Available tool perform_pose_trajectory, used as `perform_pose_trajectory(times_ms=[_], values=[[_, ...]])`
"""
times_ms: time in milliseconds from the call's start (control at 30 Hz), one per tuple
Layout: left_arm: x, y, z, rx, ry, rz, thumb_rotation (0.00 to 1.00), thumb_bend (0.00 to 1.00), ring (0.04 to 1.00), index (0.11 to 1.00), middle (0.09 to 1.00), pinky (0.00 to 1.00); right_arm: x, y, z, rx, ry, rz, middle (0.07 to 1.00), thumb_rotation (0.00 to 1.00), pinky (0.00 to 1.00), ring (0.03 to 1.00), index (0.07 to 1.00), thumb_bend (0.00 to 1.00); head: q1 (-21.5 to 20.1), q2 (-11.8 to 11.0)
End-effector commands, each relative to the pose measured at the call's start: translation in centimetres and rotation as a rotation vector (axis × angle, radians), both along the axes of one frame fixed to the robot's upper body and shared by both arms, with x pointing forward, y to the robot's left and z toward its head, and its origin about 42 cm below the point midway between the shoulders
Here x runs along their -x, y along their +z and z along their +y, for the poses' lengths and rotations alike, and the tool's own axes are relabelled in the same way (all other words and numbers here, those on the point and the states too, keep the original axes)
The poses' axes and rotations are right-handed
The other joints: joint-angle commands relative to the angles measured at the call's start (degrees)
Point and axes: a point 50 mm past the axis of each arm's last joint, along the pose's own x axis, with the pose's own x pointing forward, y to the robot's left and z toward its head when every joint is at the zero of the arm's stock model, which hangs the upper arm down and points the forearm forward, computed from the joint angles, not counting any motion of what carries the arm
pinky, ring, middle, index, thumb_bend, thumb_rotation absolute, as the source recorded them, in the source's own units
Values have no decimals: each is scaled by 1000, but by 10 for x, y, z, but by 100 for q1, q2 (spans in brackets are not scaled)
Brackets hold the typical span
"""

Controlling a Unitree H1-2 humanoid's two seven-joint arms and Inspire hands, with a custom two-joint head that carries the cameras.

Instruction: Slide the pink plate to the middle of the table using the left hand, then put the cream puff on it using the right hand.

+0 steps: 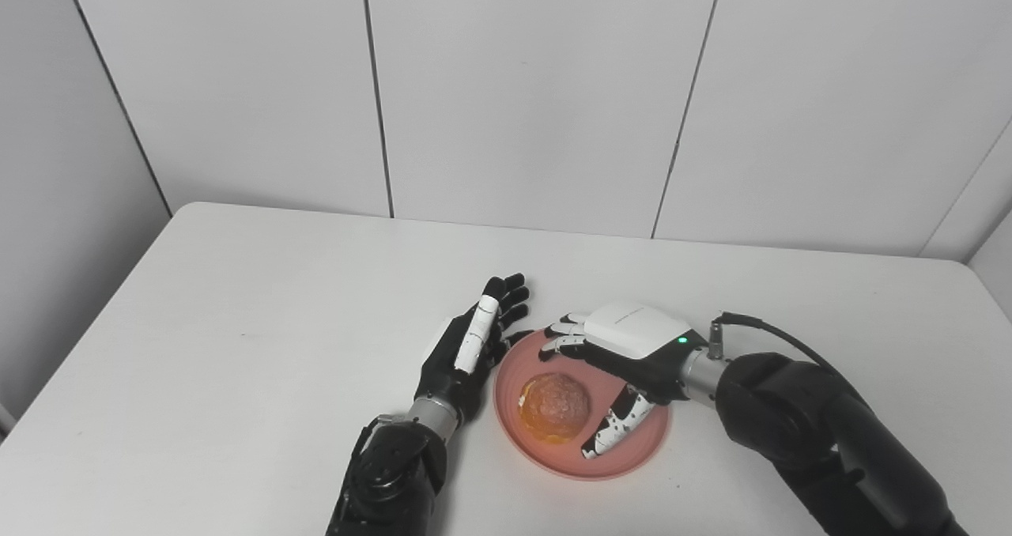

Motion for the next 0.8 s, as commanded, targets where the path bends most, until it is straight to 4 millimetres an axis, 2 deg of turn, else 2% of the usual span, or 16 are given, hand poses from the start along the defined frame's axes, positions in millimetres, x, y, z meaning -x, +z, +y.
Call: perform_pose_trajectory(times_ms=[0, 100, 167, 233, 333, 467, 600, 733, 767], values=[[-1, 7, -3, 16, -9, -17, 879, 978, 929, 862, 917, 799, -4, 28, -3, -28, 14, -74, 937, 428, 917, 967, 833, 1000, -13, -5], [-2, 7, -3, 25, -7, -12, 870, 986, 920, 867, 914, 803, -4, 35, -7, -143, 5, -44, 872, 412, 842, 897, 817, 1000, -17, -5], [-2, 7, -3, 21, -7, -15, 873, 988, 914, 868, 914, 806, -5, 39, -10, -236, 8, -31, 798, 404, 716, 807, 779, 1000, -27, -11], [-3, 6, -3, 18, -6, -16, 872, 993, 911, 867, 911, 823, -5, 43, -16, -331, 8, -25, 753, 407, 639, 741, 748, 1000, -30, -21], [-4, 6, -2, 22, -4, -15, 868, 993, 911, 867, 911, 849, -6, 52, -25, -521, -6, 1, 736, 421, 624, 713, 730, 1000, -31, -30], [-4, 7, -1, 31, 3, -16, 866, 986, 912, 869, 909, 833, -7, 56, -41, -777, -38, 26, 773, 549, 711, 775, 737, 1000, -28, -28], [-4, 8, 1, 29, 22, -28, 861, 994, 911, 902, 913, 830, -8, 40, -59, -1069, -107, 50, 793, 635, 709, 771, 791, 1000, -64, -19], [-4, 9, 5, 15, 68, -83, 866, 987, 912, 928, 919, 842, -5, 20, -64, -1317, -209, 45, 797, 748, 691, 770, 827, 1000, -104, -11], [-4, 8, 6, 14, 89, -108, 850, 976, 909, 926, 919, 850, -4, 14, -65, -1368, -235, 47, 797, 802, 690, 772, 837, 993, -107, -12]])
